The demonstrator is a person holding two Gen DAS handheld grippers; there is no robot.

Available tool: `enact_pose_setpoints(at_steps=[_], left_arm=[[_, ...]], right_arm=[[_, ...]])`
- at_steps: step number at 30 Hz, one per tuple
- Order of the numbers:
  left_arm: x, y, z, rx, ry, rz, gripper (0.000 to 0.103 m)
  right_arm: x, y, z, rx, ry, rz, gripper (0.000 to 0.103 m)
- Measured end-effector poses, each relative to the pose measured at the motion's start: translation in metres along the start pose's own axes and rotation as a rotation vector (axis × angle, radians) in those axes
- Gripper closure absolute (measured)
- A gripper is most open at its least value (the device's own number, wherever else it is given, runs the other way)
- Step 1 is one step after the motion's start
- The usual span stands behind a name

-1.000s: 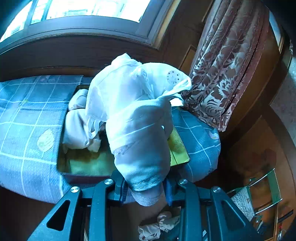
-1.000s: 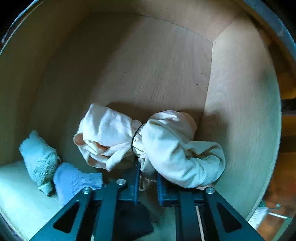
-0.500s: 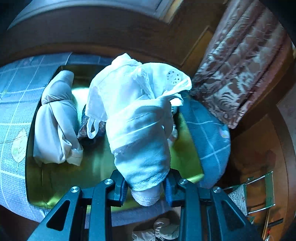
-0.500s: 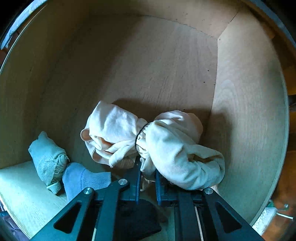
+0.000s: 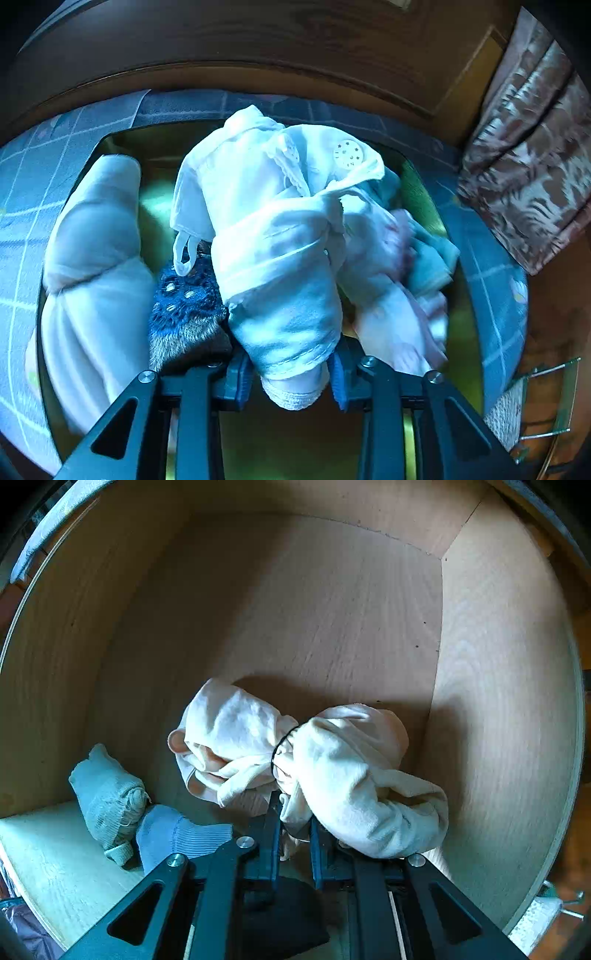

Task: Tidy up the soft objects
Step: 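Lower the white rolled garment into the tin box and open the left gripper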

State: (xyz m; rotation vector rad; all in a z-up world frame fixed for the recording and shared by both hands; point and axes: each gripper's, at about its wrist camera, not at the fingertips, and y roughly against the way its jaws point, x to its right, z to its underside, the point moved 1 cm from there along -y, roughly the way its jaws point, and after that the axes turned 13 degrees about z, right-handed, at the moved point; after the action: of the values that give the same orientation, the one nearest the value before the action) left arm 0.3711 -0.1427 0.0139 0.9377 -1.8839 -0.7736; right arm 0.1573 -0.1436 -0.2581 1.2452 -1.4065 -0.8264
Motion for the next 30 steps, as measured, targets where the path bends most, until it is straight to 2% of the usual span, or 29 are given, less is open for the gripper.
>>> enact_pose_setpoints(at_steps=[2,7,9,11,13,16,24,30], left_arm=[[-0.005,0.000,-0.003,0.031,0.027,0.012,0.065],[0.004,0.004,0.000,0.046,-0.030,-0.024,0.060],[0.008,0.012,0.003,0.084,-0.047,-0.029,0.054],[0.010,0.019,0.007,0.103,-0.035,-0.002,0.040],[0.012,0.029,0.011,0.132,-0.029,0.023,0.035],[0.017,0.049,0.020,0.183,-0.044,0.024,0.031],[0.020,0.101,0.054,0.272,-0.078,0.043,0.030],[0.018,0.142,0.099,0.332,-0.118,0.034,0.030]], right_arm=[[0.003,0.001,0.001,-0.003,0.000,-0.008,0.090],[0.008,-0.001,0.001,-0.016,0.007,-0.020,0.090],[0.009,-0.004,0.001,-0.019,0.008,-0.021,0.090],[0.011,-0.004,0.001,-0.020,0.009,-0.021,0.090],[0.013,-0.005,0.000,-0.021,0.009,-0.020,0.090],[0.012,-0.004,-0.002,-0.024,0.007,-0.016,0.090],[0.008,-0.004,-0.005,-0.028,0.003,-0.007,0.090],[0.004,-0.006,-0.006,-0.028,0.003,-0.002,0.090]])
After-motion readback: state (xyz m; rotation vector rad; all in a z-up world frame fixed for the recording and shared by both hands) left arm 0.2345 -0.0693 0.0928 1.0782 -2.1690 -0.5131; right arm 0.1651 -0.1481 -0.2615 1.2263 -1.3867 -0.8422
